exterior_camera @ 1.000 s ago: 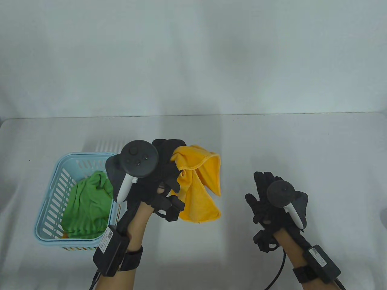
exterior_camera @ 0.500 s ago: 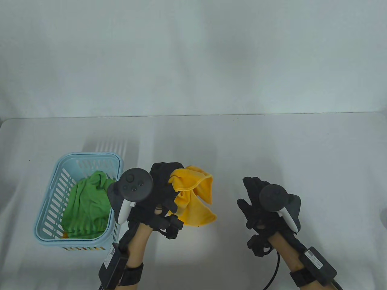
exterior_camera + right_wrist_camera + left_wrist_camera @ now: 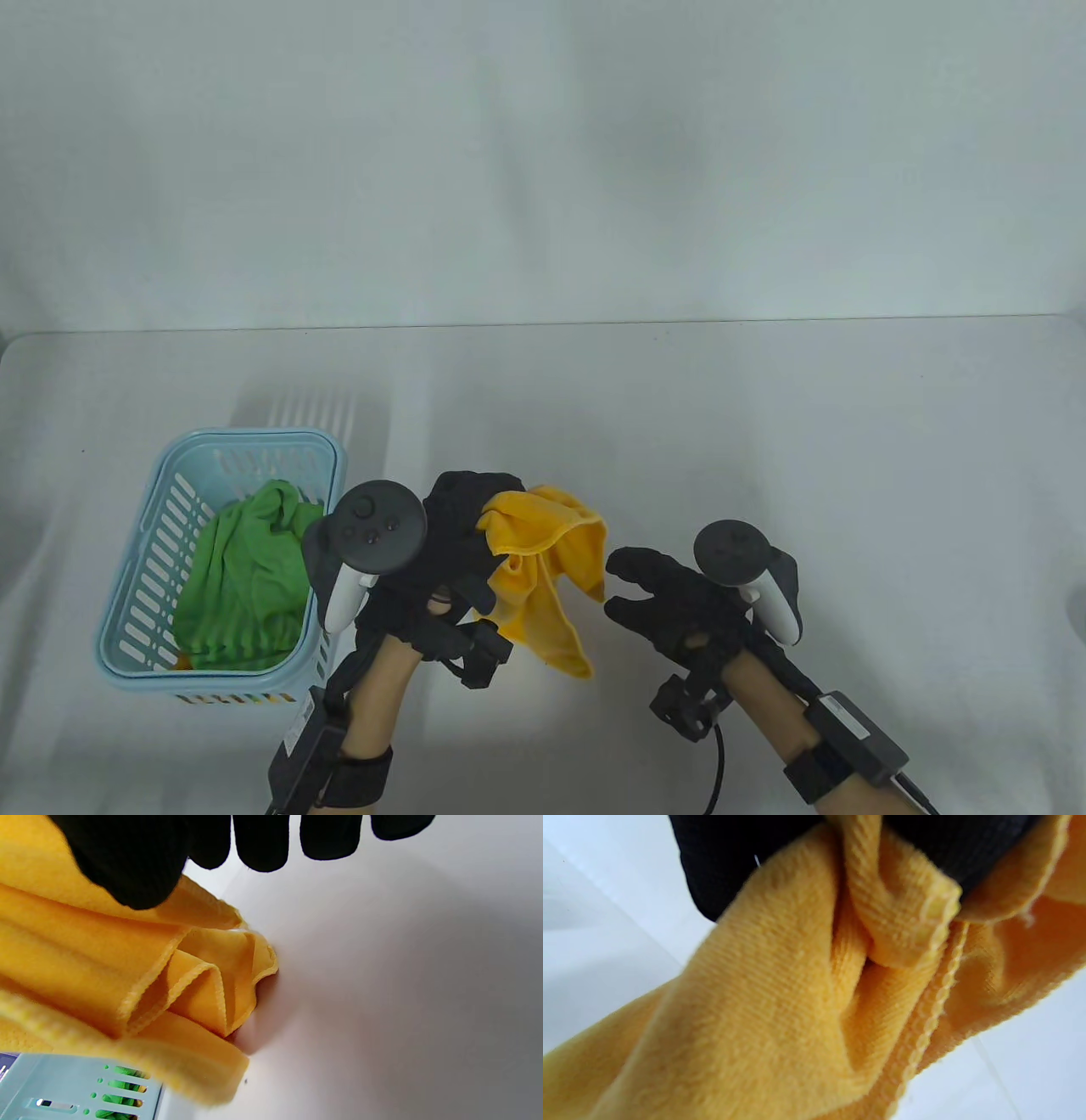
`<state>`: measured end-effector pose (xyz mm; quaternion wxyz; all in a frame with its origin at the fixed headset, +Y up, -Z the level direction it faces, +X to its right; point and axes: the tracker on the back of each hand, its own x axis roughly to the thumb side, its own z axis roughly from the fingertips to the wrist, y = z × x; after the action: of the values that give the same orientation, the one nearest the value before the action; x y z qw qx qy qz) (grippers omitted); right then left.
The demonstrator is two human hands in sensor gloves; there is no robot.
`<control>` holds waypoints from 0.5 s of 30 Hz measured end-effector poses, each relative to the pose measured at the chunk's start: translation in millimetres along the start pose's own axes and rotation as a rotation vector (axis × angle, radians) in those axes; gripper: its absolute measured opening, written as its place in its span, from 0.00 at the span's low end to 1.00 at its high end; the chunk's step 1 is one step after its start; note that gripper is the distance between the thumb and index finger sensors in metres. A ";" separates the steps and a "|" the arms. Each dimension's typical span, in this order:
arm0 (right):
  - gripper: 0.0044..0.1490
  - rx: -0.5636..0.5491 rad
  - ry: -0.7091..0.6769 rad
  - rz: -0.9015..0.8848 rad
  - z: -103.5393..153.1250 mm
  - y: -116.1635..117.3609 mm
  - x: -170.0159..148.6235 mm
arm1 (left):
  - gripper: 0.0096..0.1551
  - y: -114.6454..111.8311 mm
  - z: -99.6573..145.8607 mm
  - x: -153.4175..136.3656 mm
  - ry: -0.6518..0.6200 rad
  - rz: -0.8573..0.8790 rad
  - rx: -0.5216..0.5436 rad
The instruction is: Roll square towel into towel roll
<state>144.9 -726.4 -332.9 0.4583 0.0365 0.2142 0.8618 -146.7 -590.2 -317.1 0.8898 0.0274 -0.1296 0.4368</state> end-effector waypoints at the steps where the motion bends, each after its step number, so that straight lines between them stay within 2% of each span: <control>1: 0.43 0.002 0.000 -0.007 -0.5 1.1 -0.4 | 0.26 -0.3 0.0 0.3 -0.002 0.007 -0.005; 8: 0.37 0.033 -0.031 -0.058 -4.0 10.6 -1.4 | 0.26 0.2 0.8 0.7 -0.019 0.088 -0.022; 11: 0.27 -0.013 -0.044 -0.097 -2.2 7.4 -0.7 | 0.26 -0.9 -0.1 1.1 -0.021 0.130 -0.045; 15: 0.25 -0.126 -0.080 -0.183 3.0 -11.3 1.9 | 0.26 -0.8 -1.6 -1.4 -0.009 0.119 -0.056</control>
<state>153.3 -718.4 -335.0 0.5448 0.0221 0.1436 0.8259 -146.6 -591.5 -318.9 0.8620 -0.0034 -0.1473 0.4850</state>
